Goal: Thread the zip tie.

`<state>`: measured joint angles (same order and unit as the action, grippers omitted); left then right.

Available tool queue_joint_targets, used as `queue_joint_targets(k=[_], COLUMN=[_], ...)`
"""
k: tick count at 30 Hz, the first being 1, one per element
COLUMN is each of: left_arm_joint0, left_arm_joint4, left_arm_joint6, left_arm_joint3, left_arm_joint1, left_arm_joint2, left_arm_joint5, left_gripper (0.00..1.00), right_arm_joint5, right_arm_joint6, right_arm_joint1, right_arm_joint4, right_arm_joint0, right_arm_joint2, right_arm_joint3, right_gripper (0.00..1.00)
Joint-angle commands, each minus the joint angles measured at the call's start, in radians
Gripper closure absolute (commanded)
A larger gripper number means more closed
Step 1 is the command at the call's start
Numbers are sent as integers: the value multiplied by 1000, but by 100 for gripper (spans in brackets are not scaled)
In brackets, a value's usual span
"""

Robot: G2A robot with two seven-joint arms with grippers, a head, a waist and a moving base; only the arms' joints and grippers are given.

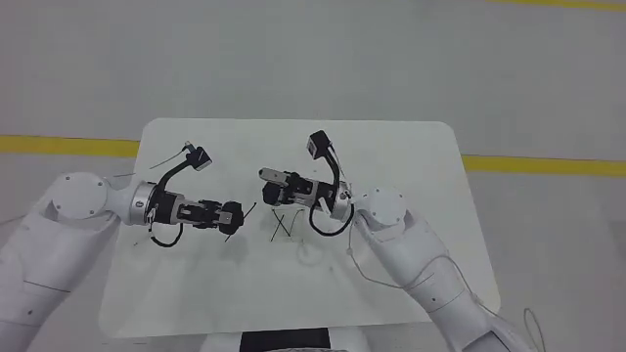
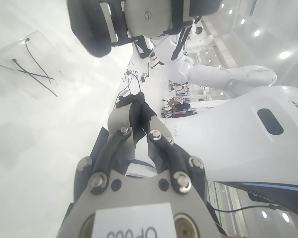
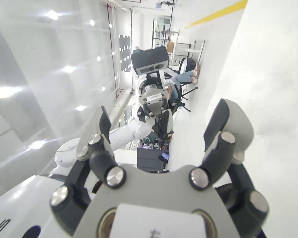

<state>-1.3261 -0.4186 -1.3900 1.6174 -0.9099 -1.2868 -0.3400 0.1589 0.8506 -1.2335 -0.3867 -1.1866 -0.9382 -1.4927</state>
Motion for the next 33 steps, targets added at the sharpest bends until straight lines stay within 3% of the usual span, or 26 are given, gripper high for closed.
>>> queue_joint_targets(k=[1,6,16,20,33], left_arm_joint0=[0,0,0,0,0], left_arm_joint4=[0,0,0,0,0], left_arm_joint6=[0,0,0,0,0], left_arm_joint3=[0,0,0,0,0], left_arm_joint1=[0,0,0,0,0], left_arm_joint2=[0,0,0,0,0], left_arm_joint5=[0,0,0,0,0], left_gripper=[100,100,100,100,100], right_arm_joint5=[13,83,69,77,52], right_arm_joint6=[54,138,113,124,101], right_arm_joint1=[0,-5,-7,-13,-13], right_arm_joint4=[-20,-87,-83,-132,-104], right_arm_joint0=[3,13,6,11,0], right_arm_joint2=[5,14,21,28,34], right_arm_joint3=[24,72,58,85,65], right_gripper=[0,0,0,0,0])
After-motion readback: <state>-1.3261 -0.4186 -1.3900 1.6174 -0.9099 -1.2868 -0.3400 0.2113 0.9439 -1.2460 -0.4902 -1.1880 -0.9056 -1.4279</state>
